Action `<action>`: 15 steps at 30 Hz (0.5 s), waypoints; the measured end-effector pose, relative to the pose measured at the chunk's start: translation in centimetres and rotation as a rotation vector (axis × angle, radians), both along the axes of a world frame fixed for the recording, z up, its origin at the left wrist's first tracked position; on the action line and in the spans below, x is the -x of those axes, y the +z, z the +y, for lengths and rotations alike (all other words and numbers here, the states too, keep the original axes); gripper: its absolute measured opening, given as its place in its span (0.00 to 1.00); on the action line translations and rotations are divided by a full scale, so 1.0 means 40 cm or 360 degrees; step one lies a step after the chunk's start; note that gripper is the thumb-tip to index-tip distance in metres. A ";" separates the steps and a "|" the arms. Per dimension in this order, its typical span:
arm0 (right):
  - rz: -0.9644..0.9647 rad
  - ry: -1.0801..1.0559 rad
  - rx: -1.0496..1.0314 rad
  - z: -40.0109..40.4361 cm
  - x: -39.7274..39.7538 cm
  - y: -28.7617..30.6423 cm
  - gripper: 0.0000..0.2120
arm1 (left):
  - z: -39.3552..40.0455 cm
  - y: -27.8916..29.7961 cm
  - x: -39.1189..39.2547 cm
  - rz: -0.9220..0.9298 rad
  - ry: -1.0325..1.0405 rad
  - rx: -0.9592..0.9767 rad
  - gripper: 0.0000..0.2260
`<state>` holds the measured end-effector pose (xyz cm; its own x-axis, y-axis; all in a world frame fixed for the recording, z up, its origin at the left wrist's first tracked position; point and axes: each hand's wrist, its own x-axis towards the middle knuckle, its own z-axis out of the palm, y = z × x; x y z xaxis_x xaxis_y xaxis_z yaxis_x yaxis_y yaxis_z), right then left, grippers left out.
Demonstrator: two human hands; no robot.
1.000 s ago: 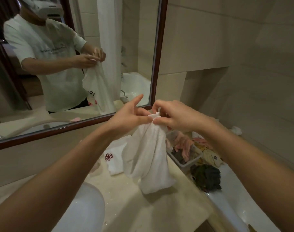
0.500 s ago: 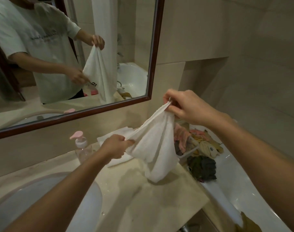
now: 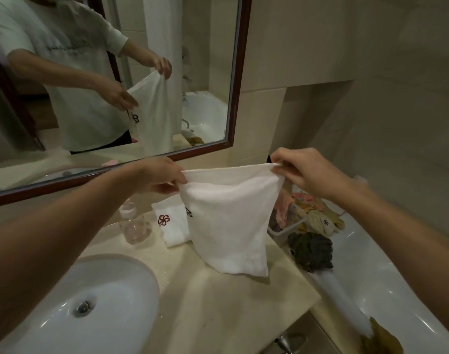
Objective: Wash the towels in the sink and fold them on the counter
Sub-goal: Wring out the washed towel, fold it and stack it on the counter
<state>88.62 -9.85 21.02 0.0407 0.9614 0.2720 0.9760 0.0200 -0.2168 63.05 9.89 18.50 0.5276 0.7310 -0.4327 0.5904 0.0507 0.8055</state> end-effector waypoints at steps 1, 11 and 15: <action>0.0074 -0.0027 -0.0046 0.004 0.006 -0.006 0.06 | -0.004 -0.004 -0.007 -0.0047 0.0169 0.0120 0.03; 0.0988 -0.0204 -0.0271 -0.011 -0.031 -0.006 0.01 | -0.088 0.065 -0.037 -0.0440 0.0214 -0.0179 0.18; 0.0809 -0.0124 -0.0293 -0.013 -0.008 0.004 0.03 | -0.055 0.029 -0.030 -0.0468 0.0482 0.0091 0.10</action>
<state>88.94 -10.36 21.18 0.2803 0.8887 0.3629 0.7492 0.0338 -0.6615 64.25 7.70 19.65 0.3996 0.8512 -0.3402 0.2876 0.2360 0.9282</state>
